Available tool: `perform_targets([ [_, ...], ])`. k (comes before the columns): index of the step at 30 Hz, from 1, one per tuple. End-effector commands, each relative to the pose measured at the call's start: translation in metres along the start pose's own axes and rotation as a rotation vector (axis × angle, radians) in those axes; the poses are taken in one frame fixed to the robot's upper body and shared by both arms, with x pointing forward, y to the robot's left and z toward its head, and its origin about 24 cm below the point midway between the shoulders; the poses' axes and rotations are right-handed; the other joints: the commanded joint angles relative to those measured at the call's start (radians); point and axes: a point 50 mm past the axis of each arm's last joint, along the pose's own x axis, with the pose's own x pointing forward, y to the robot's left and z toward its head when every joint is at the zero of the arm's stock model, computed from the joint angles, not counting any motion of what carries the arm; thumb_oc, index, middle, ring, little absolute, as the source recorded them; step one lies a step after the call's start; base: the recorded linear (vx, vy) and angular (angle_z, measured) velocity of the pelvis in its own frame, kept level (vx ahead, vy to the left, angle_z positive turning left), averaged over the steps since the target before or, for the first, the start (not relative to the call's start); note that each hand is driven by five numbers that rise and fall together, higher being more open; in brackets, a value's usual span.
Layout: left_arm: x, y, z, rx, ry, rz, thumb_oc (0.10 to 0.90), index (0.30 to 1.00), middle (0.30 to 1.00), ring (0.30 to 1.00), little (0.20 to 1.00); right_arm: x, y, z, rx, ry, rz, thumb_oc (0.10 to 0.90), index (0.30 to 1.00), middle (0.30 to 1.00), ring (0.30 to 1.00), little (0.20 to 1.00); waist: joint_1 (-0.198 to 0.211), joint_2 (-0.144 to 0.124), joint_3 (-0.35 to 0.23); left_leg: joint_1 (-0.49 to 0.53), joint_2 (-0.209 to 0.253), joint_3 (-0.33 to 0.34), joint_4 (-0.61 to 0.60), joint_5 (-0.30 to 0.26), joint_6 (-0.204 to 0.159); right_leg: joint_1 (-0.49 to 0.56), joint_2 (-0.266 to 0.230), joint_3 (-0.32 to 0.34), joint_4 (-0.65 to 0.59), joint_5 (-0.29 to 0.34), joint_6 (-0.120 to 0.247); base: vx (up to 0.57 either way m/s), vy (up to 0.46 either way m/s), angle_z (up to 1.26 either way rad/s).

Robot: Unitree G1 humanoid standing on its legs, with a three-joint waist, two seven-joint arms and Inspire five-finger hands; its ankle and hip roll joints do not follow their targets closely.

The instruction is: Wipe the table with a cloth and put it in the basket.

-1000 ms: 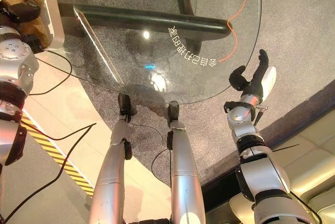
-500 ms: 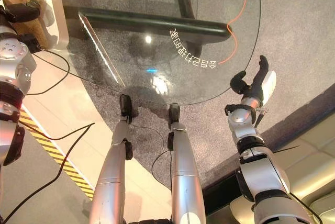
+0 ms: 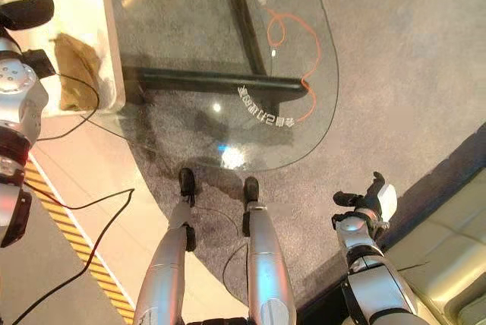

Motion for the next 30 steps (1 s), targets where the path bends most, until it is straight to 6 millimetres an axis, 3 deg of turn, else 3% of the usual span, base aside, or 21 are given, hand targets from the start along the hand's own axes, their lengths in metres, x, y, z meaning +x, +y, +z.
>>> perform_targets([
  [1, 0.018, 0.048, 0.035, -0.09, -0.146, 0.112, 0.8, 0.9, 0.9, 0.9, 0.9, 0.006, -0.05, -0.048, -0.071, 0.118, -0.12, 0.8, 0.9, 0.9, 0.9, 0.9, 0.008, 0.028, -0.135, 0.103, 0.001, 0.017, 0.033, -0.162, -0.03, 0.152, -0.07, 0.02, -0.346, 0.179, 0.097, 0.09, -0.008, -0.08],
  [4, 0.015, 0.059, 0.022, -0.097, -0.129, 0.105, 0.8, 0.9, 0.9, 0.9, 0.9, -0.001, -0.056, -0.071, -0.109, 0.17, -0.103, 0.8, 0.9, 0.9, 0.9, 0.9, 0.014, 0.034, -0.18, 0.159, -0.001, 0.022, -0.005, -0.154, -0.031, 0.212, -0.079, 0.016, -0.375, 0.181, 0.099, 0.09, -0.007, -0.05],
  [8, 0.004, 0.075, -0.013, -0.094, -0.049, 0.07, 0.8, 0.9, 0.9, 0.9, 0.9, -0.013, -0.064, -0.1, -0.153, 0.231, -0.08, 0.8, 0.9, 0.9, 0.9, 0.9, 0.026, 0.044, -0.246, 0.248, 0.001, 0.026, -0.058, -0.153, -0.033, 0.314, -0.085, 0.002, -0.424, 0.175, 0.103, 0.11, -0.028, 0.09],
  [11, -0.02, 0.085, -0.067, -0.062, 0.107, 0.009, 0.8, 0.9, 0.9, 0.9, 0.9, -0.027, -0.063, -0.124, -0.181, 0.287, -0.033, 0.8, 0.9, 0.9, 0.9, 0.9, 0.041, 0.046, -0.302, 0.3, -0.003, 0.022, -0.067, -0.167, -0.032, 0.394, -0.093, -0.015, -0.456, 0.172, 0.108, 0.1, -0.074, 0.12],
  [15, -0.083, 0.093, -0.153, 0.0, 0.391, -0.103, 0.8, 0.9, 0.9, 0.9, 0.9, -0.05, -0.053, -0.152, -0.223, 0.363, 0.039, 0.8, 0.9, 0.9, 0.9, 0.9, 0.062, 0.041, -0.367, 0.351, -0.005, 0.008, -0.067, -0.178, -0.027, 0.47, -0.101, -0.043, -0.482, 0.176, 0.114, 0.1, -0.071, 0.27],
  [17, -0.137, 0.106, -0.201, 0.057, 0.567, -0.148, 0.8, 0.9, 0.9, 0.9, 0.9, -0.062, -0.051, -0.166, -0.254, 0.401, 0.074, 0.8, 0.9, 0.9, 0.9, 0.9, 0.07, 0.038, -0.4, 0.384, -0.004, 0.003, -0.067, -0.185, -0.024, 0.511, -0.101, -0.05, -0.495, 0.178, 0.117, 0.14, -0.016, 0.19],
  [19, -0.17, 0.113, -0.225, 0.111, 0.691, -0.181, 0.8, 0.9, 0.9, 0.9, 0.9, -0.068, -0.05, -0.173, -0.284, 0.421, 0.111, 0.8, 0.9, 0.9, 0.9, 0.9, 0.075, 0.037, -0.421, 0.403, -0.001, 0.002, -0.067, -0.19, -0.022, 0.532, -0.1, -0.053, -0.497, 0.174, 0.116, 0.14, 0.008, 0.15],
  [20, -0.2, 0.118, -0.242, 0.176, 0.778, -0.216, 0.8, 0.9, 0.9, 0.9, 0.9, -0.073, -0.048, -0.179, -0.305, 0.446, 0.143, 0.8, 0.9, 0.9, 0.9, 0.9, 0.081, 0.035, -0.439, 0.423, 0.002, 0.002, -0.067, -0.195, -0.02, 0.552, -0.1, -0.055, -0.497, 0.169, 0.116, 0.16, 0.01, 0.15],
  [23, -0.255, 0.13, -0.268, 0.294, 0.975, -0.306, 0.8, 0.9, 0.9, 0.9, 0.9, -0.081, -0.045, -0.187, -0.338, 0.488, 0.198, 0.8, 0.9, 0.9, 0.9, 0.9, 0.088, 0.03, -0.464, 0.462, 0.009, 0.007, -0.067, -0.207, -0.021, 0.589, -0.096, -0.057, -0.494, 0.156, 0.113, 0.13, 0.015, 0.02],
  [27, -0.316, 0.144, -0.284, 0.392, 1.178, -0.388, 0.8, 0.9, 0.9, 0.9, 0.9, -0.091, -0.042, -0.196, -0.384, 0.533, 0.257, 0.8, 0.9, 0.9, 0.9, 0.9, 0.091, 0.023, -0.481, 0.499, 0.015, 0.011, -0.067, -0.222, -0.019, 0.63, -0.091, -0.062, -0.501, 0.145, 0.111, 0.08, 0.016, -0.01],
  [30, -0.345, 0.147, -0.289, 0.435, 1.28, -0.436, 0.8, 0.9, 0.9, 0.9, 0.9, -0.097, -0.036, -0.201, -0.418, 0.558, 0.315, 0.8, 0.9, 0.9, 0.9, 0.9, 0.094, 0.018, -0.49, 0.516, 0.019, 0.013, -0.067, -0.23, -0.022, 0.651, -0.089, -0.068, -0.509, 0.141, 0.11, 0.05, 0.011, -0.02],
])
